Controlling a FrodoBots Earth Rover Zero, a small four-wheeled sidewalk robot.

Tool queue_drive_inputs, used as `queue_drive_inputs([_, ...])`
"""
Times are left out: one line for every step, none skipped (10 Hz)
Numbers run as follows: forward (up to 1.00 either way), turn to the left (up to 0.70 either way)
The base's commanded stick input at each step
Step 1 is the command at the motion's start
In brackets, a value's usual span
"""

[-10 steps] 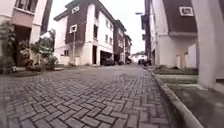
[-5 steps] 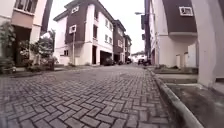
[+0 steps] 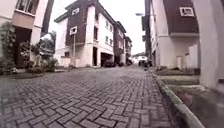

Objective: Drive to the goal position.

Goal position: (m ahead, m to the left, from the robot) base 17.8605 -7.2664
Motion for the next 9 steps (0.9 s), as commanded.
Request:
queue_drive_inputs([0.69,0.03])
queue_drive_inputs([0.69,0.03])
queue_drive_inputs([0.69,0.03])
queue_drive_inputs([0.69,0.03])
queue_drive_inputs([0.69,0.03])
queue_drive_inputs([0.69,0.03])
queue_drive_inputs([0.69,0.03])
queue_drive_inputs([0.69,0.03])
queue_drive_inputs([0.69,0.03])
